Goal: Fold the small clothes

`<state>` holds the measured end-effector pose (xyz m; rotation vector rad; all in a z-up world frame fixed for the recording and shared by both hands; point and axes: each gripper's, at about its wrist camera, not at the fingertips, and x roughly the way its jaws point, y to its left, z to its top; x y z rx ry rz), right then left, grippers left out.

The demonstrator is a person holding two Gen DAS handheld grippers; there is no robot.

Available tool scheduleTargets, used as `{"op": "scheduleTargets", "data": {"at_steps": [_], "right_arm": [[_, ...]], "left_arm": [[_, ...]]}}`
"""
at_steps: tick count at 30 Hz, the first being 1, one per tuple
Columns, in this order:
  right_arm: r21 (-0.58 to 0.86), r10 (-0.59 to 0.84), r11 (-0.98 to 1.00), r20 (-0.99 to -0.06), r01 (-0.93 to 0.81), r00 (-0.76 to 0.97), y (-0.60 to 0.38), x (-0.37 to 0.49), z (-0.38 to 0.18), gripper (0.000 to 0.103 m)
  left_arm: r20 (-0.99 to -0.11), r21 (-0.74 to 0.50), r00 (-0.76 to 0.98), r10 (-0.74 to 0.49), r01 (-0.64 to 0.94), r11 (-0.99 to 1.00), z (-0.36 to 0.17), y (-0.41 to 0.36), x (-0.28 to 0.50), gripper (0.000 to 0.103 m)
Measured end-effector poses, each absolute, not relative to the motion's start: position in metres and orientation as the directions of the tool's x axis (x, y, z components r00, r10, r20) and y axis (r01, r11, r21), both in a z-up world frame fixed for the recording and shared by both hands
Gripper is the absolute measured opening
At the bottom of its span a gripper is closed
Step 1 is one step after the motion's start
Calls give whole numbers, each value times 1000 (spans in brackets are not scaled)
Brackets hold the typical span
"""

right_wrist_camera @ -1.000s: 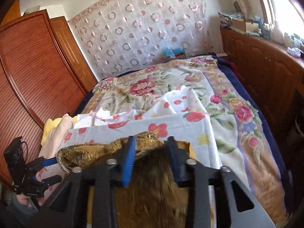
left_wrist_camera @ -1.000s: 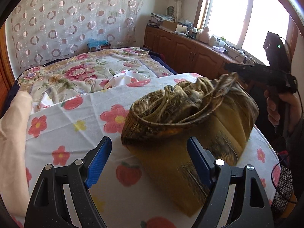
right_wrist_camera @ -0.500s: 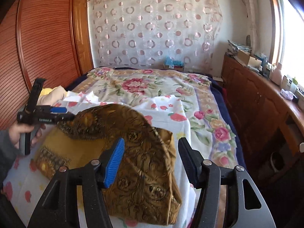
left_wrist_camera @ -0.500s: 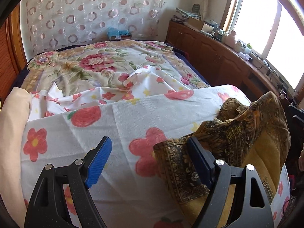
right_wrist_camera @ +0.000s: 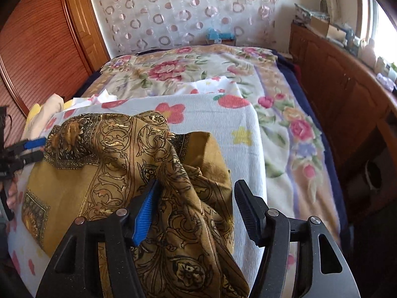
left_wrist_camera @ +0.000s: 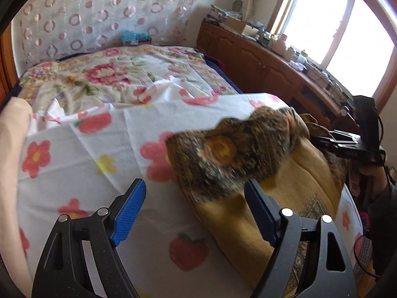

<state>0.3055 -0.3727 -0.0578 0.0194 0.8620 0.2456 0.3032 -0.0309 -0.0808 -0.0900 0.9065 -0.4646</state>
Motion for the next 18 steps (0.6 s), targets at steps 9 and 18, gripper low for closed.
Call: {"op": "scheduleTargets", "data": {"at_steps": [9,18], "right_arm": [[183,319,942,-748,-281,582,-384,310,-59,48],[144,353,924,-678,-354,645,-382,282,-49,18]], "left_arm": [[-722,-382,461,-516,356,853,-87,-39,303,69],[-670,-453,465,-579,361,815,-81,-34,296,7]]}}
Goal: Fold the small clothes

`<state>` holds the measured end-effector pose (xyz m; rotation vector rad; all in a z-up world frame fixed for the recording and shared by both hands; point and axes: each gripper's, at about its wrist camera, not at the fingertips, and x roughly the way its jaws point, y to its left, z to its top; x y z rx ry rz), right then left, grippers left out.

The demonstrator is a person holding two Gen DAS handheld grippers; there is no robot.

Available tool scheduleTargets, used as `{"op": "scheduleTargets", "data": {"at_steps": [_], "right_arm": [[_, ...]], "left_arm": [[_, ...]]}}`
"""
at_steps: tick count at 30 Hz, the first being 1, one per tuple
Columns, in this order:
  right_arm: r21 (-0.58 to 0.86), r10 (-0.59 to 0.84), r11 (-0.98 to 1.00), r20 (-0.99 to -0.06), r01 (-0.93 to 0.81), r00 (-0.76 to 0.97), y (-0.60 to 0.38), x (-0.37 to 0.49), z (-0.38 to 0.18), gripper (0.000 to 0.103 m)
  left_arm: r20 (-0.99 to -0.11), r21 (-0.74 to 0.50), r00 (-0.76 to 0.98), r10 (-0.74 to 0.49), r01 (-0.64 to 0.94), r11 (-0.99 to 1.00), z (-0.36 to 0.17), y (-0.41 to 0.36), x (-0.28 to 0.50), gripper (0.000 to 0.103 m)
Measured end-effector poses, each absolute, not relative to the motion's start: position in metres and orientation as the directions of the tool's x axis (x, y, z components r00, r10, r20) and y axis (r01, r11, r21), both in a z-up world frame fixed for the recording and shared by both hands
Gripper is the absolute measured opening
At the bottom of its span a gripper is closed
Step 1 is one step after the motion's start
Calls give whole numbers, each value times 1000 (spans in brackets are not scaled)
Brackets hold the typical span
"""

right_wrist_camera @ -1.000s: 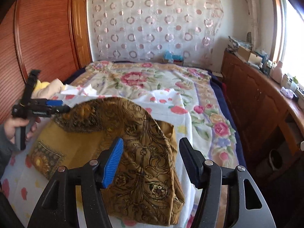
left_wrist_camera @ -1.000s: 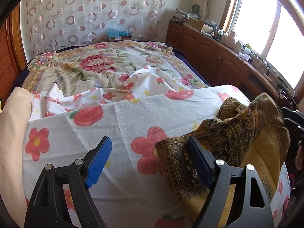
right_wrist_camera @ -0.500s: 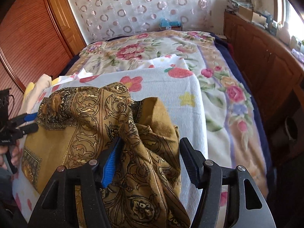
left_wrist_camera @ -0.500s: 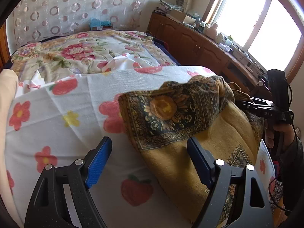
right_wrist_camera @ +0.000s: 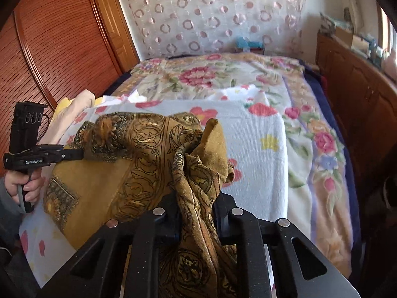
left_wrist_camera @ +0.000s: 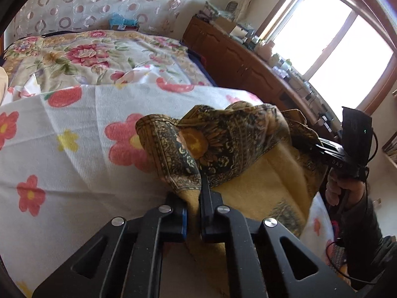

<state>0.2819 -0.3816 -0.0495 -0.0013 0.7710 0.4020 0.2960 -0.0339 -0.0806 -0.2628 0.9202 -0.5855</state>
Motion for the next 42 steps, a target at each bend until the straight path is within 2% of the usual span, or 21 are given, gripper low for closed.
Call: {"op": "scheduleTargets", "data": {"at_steps": [5,10,14,18,24,31,37,40,41,42], "right_arm": [[95,350,926,-579,-366,736,-369,254,-13,17],[47,398,899,-501,-435,768,-339,239,26,17],[-2,467,852,-448,-523,762,-295,243,50,17],[-41,549,779,-437,-625,713,-231,267,65,17],[-152,615,654,-463,-741,638,-103,313,77,17],[-274,624,508,-537,-817,568,35,353,69,17],[-272,601,463,-603,-844,524,100,406,44,17],[-255,590,468,-623,-846,515,126,424,39,21],[-237,591,481,-624,-844,512,130,433,43,25],[-215,590,499,-625,-840,511,133,439,46,35]], "left_arm": [[-586,-426,545,-600,422,800,-37,-26,271,6],[-495,-405,646,-581,420,812,6,11,245,6],[-447,-383,739,-504,351,855,25,61,220,6],[-431,-349,826,-364,219,911,27,118,198,6],[-466,-335,869,-167,2,942,-4,194,180,6],[-512,-351,857,-59,-146,925,-48,225,169,6],[-576,-335,817,-24,-209,919,-75,230,168,6],[-593,-324,805,-12,-226,919,-80,229,164,6],[-596,-323,803,-9,-229,918,-80,230,164,6],[-600,-323,800,-8,-233,917,-81,229,164,6]]}}
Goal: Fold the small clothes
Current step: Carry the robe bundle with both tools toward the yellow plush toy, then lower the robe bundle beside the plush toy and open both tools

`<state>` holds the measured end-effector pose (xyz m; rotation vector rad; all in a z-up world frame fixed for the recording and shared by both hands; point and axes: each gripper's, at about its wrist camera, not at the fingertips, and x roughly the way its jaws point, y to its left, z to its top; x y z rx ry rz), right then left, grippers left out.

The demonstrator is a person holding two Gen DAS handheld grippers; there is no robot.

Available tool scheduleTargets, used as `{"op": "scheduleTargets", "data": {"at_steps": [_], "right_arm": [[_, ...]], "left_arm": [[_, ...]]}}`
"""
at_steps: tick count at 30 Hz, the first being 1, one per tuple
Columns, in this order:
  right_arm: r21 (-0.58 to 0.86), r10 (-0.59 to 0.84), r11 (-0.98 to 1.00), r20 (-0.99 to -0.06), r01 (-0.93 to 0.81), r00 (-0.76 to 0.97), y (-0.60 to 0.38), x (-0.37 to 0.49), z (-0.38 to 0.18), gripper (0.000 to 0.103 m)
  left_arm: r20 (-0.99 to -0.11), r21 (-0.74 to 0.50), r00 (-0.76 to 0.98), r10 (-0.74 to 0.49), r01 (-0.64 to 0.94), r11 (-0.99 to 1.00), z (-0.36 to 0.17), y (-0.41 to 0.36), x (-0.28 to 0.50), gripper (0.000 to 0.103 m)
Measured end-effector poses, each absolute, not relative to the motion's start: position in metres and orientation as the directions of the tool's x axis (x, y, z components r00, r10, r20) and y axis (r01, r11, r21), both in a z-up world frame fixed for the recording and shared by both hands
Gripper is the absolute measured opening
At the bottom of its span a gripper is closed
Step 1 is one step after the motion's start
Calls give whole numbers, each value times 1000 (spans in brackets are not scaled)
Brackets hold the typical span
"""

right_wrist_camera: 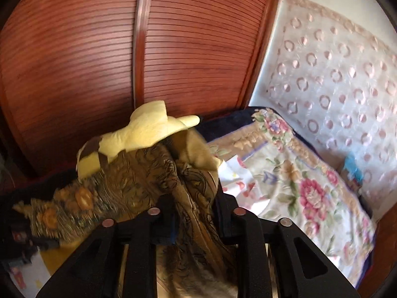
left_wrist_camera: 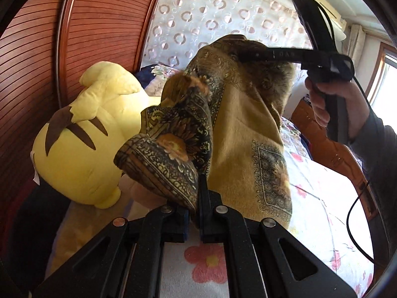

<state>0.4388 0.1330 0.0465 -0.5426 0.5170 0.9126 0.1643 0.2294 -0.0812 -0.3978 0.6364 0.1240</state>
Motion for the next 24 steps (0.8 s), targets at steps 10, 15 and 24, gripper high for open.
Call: {"op": "scheduleTargets", "data": {"at_steps": [10,15,24], "right_arm": [[-139,573,607,-606,-783,552,86,424,37,45],[-79,581,637,-603,-766,546,63,406,25,45],[-19,583,726,-513,-688,630,-21,315,40,45]], "left_arm": [[-592,-250,805,42,-233,940,-66,236,149,34],[-561,-191,824,74,-216,958,-46,231,142,84],[-476,-45,875,89,-125,991,-2,178,120,89]]}}
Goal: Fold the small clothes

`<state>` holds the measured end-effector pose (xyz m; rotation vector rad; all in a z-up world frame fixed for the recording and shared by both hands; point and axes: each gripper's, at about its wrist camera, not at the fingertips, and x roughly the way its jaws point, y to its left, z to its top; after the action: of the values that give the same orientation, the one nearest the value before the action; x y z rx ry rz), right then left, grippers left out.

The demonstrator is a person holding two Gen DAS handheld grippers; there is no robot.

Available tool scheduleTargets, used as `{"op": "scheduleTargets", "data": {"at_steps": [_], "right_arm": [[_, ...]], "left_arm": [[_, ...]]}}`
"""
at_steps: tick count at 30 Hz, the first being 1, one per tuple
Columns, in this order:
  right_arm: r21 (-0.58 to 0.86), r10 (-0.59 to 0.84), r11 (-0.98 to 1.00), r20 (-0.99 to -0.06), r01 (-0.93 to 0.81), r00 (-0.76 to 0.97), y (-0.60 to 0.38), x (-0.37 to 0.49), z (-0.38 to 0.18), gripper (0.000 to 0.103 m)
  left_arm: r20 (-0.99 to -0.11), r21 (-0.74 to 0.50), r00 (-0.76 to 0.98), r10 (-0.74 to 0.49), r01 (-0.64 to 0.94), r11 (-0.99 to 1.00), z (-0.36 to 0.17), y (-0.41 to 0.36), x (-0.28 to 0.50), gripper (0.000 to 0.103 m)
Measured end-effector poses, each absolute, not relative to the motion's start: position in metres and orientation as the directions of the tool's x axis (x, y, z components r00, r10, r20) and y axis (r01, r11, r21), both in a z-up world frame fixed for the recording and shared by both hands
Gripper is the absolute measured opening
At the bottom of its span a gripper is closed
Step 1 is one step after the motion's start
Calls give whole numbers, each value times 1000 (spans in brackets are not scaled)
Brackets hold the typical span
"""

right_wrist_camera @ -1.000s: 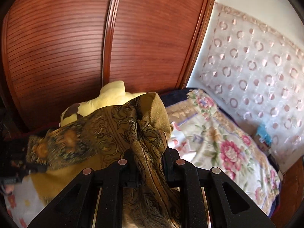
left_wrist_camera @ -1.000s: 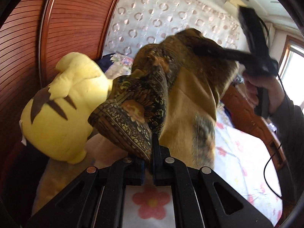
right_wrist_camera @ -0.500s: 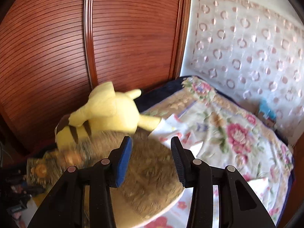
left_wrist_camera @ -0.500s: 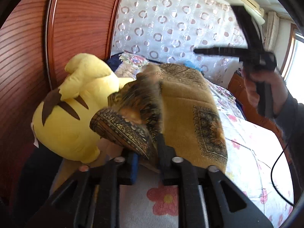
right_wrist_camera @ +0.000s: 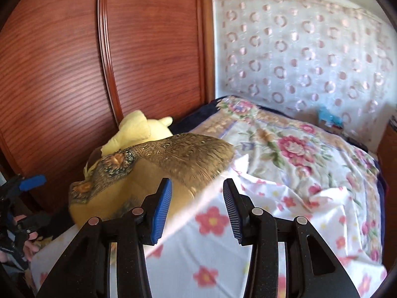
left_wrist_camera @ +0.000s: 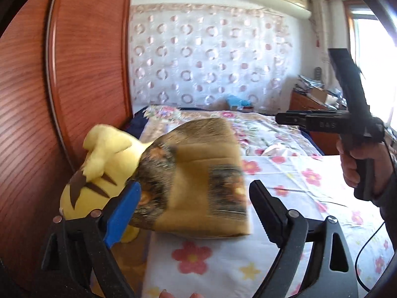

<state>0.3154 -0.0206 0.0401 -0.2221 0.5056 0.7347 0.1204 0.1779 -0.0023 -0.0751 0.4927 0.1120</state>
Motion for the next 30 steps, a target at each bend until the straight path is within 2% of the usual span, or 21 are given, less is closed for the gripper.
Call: {"op": "scheduleTargets", "data": {"at_steps": [5,16,24,30], "right_arm": [[-31,581,744,-464,-667,669,-61,254,48,46],[8,502,837,-407,-547,763,-129,144,36,76],[32,361,928,-335,-372,870,-157,74,37,76],[40,298,953,-289,-300,910,-157,26,34,76]], "left_arm": [[-457,-51,889,33,-63,997,10,150,111,91],[-438,-45,898,-37,19,999,23,94,97,91],[-424,-59,903,-75,56,997,37,58,83,91],[-409,-42,911,-58,45,998,46,42,70,91]]}}
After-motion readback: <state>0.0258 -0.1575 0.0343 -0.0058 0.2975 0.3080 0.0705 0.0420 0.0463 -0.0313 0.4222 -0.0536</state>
